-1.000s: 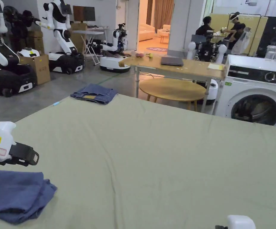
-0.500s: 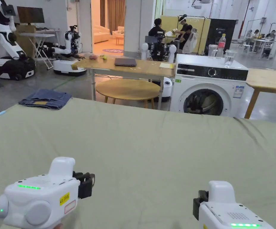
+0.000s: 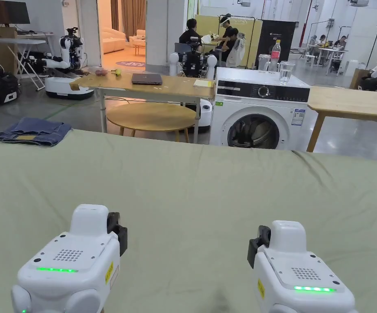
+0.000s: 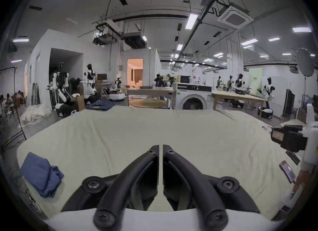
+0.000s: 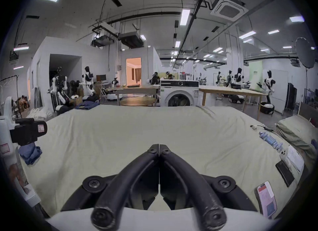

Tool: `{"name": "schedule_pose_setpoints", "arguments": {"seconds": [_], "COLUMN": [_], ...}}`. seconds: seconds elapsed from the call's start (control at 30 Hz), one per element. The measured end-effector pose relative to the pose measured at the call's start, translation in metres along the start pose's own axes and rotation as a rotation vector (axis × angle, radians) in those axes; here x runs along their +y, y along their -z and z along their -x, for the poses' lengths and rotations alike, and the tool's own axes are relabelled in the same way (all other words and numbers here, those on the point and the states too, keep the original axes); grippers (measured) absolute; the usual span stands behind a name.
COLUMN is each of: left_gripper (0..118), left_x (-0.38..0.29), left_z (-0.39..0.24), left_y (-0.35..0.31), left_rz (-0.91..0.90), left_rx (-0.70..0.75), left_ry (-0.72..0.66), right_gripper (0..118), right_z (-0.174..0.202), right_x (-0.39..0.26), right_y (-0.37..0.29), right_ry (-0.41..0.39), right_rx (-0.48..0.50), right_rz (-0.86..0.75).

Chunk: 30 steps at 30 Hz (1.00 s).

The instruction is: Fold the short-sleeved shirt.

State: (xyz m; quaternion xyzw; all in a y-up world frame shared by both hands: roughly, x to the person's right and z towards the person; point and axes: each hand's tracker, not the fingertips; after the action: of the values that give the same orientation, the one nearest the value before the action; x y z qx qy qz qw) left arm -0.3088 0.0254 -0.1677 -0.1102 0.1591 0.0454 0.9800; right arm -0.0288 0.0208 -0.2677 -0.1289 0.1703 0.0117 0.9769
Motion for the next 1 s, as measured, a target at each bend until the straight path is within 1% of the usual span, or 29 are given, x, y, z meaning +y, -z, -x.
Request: {"name": "schedule_pose_setpoints", "arguments": {"seconds": [0.03, 0.1, 0.17, 0.33, 0.5, 0.6, 0.73, 0.9, 0.93, 0.97, 1.0], "left_gripper": [0, 0, 0, 0, 0, 0, 0, 8, 15, 22, 31], "left_x": [0.0, -0.001, -0.002, -0.002, 0.0, 0.001, -0.001, -0.004, -0.004, -0.004, -0.004], "left_z": [0.001, 0.002, 0.007, 0.008, 0.0, -0.003, -0.002, -0.001, 0.0, 0.001, 0.002], "left_y": [0.0, -0.002, -0.007, -0.013, -0.014, -0.012, -0.012, -0.012, -0.01, -0.009, -0.008], "left_rz": [0.008, -0.008, -0.027, -0.076, -0.116, -0.104, -0.093, -0.063, -0.052, -0.045, -0.039], "left_rx": [0.001, 0.051, 0.019, 0.006, 0.02, 0.021, 0.013, 0.025, 0.025, 0.025, 0.022], "left_ry": [-0.004, -0.012, 0.019, 0.026, 0.073, 0.1, 0.064, 0.077, 0.068, 0.057, 0.04], "right_gripper": [0, 0, 0, 0, 0, 0, 0, 0, 1, 9, 29], "right_z": [0.0, 0.002, 0.005, 0.006, 0.005, 0.004, 0.006, 0.014, 0.016, 0.018, 0.019], "right_x": [0.0, -0.001, -0.003, -0.004, -0.003, -0.003, -0.006, -0.007, -0.007, -0.007, -0.007], "right_y": [-0.001, -0.002, -0.003, -0.003, -0.003, -0.003, -0.002, -0.003, -0.003, -0.002, -0.004], "right_ry": [0.005, 0.016, 0.013, 0.003, 0.02, 0.023, 0.002, -0.055, -0.063, -0.069, -0.076], "right_rx": [0.003, 0.009, 0.003, -0.005, -0.009, -0.003, 0.014, 0.002, 0.0, -0.002, -0.002], "right_rz": [-0.005, -0.012, -0.02, -0.041, -0.046, -0.045, -0.047, -0.077, -0.082, -0.085, -0.089]}}
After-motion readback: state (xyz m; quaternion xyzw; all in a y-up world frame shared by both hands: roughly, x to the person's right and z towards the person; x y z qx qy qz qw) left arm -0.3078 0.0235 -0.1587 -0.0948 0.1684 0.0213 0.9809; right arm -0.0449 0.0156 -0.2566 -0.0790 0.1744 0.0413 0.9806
